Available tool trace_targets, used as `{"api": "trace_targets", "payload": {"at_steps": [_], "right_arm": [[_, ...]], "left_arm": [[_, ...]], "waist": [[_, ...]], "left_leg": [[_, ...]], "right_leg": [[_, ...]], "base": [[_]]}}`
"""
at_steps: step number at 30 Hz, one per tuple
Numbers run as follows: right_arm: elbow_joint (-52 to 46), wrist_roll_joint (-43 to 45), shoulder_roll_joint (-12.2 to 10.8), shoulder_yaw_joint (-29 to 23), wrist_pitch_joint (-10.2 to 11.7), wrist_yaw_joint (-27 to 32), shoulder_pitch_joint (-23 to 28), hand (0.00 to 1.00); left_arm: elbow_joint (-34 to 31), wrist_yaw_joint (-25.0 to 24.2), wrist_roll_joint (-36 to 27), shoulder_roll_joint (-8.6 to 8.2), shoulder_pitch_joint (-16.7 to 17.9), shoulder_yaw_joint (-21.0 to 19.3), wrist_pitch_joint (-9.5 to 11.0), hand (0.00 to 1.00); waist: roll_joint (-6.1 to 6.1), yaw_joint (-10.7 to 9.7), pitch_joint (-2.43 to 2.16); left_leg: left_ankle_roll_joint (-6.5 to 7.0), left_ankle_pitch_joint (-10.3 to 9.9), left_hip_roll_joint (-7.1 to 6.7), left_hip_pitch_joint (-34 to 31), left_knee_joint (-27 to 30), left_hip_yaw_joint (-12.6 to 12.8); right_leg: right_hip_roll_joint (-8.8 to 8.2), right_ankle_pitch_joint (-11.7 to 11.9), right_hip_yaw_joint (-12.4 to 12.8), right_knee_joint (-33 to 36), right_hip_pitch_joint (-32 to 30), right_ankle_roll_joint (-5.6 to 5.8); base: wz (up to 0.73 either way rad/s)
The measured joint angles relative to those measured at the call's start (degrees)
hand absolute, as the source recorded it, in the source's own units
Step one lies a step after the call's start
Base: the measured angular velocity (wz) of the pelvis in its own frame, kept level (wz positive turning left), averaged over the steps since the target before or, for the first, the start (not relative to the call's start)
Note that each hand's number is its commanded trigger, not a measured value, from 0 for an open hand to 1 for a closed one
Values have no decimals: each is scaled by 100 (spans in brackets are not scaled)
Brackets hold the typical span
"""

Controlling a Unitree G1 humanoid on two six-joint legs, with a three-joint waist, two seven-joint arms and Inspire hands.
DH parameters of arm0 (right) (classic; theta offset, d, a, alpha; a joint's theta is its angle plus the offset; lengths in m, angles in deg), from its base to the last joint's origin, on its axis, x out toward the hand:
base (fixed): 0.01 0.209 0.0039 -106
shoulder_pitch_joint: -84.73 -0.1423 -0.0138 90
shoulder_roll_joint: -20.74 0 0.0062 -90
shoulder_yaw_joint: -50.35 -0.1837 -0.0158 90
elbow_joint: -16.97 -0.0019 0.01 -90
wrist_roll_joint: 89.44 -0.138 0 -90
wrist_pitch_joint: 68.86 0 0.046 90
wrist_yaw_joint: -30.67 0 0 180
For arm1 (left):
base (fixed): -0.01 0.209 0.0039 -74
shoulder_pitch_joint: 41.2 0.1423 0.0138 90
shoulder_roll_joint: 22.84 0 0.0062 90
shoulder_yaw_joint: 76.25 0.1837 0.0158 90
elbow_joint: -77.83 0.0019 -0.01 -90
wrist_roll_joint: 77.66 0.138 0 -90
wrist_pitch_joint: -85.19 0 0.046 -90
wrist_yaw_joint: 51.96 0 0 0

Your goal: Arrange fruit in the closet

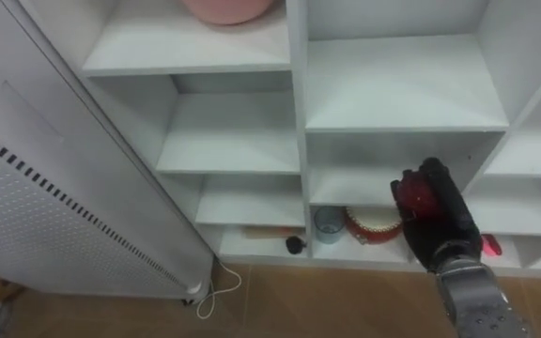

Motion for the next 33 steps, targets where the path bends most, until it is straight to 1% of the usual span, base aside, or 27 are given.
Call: {"api": "trace_targets", "payload": {"at_steps": [3,5,6,7,8,12,14,17,21,23,25,30,33], "right_arm": [[0,-25,12,-80,29,58,-85,100],[-1,-48,21,-136,82,156,-228,100],[-1,-48,41,-141,123,180,-287,89],[-2,-54,49,-164,134,185,-316,12],[-4,-79,79,-184,162,213,-362,0],[-12,-95,126,-238,214,304,-449,0],[-10,-180,231,-239,221,347,-453,0],[20,-222,315,-241,245,354,-459,0],[34,-351,339,-243,246,379,-458,0],[34,-368,351,-243,253,382,-458,0],[34,-369,355,-243,256,390,-459,0],[34,-371,363,-243,258,465,-459,0],[34,-374,385,-243,266,485,-459,0]], "left_arm": [[-95,39,-67,0,0,-13,1,0],[-110,50,-59,0,0,-11,27,0],[-110,51,-48,0,0,-11,28,0],[-112,54,-37,1,0,-12,28,0],[-120,55,-25,1,3,-11,29,0],[-224,56,-23,12,74,-9,30,0],[-314,56,-34,32,120,-7,35,0],[-383,60,-56,83,199,7,45,0],[-396,67,-60,95,305,82,45,0],[-452,67,-64,97,457,89,45,0],[-454,67,-63,98,519,89,36,0],[-469,67,-61,104,527,95,32,0],[-509,69,-63,110,527,113,35,0]], "waist": [[1,41,-1],[2,77,-2],[10,85,-7],[9,90,-7],[9,101,-7],[16,129,-12],[17,157,-15],[19,156,-19],[38,154,-31],[58,155,-45],[83,161,-61],[109,164,-79],[113,152,-81]], "left_leg": [[-8,-18,-1,-105,62,22],[-12,-64,-4,-185,171,55],[-17,-90,-6,-222,237,57],[-18,-106,-7,-242,281,57],[-21,-131,-8,-273,353,59],[-36,-192,3,-353,540,55],[-32,-200,-10,-394,613,56],[-24,-213,-10,-477,724,54],[-16,-218,-7,-503,749,54],[-16,-218,-8,-503,763,54],[-15,-220,-3,-514,796,53],[-13,-221,-2,-535,837,55],[-12,-220,-2,-534,836,64]], "right_leg": [[-16,-4,29,116,-140,-7],[-57,-54,41,287,-256,-32],[-97,-94,-1,356,-289,-44],[-110,-116,-6,398,-307,-52],[-122,-154,-4,479,-337,-54],[-138,-241,-10,638,-397,-78],[-174,-280,-18,732,-441,-86],[-204,-295,-45,843,-511,-97],[-214,-323,-48,898,-529,-103],[-222,-324,-48,919,-529,-103],[-224,-329,-55,943,-530,-106],[-237,-345,-63,995,-551,-108],[-246,-345,-64,995,-552,-108]], "base": [[0],[0],[4],[8],[8],[4],[5],[2],[0],[0],[3],[2],[0]]}}
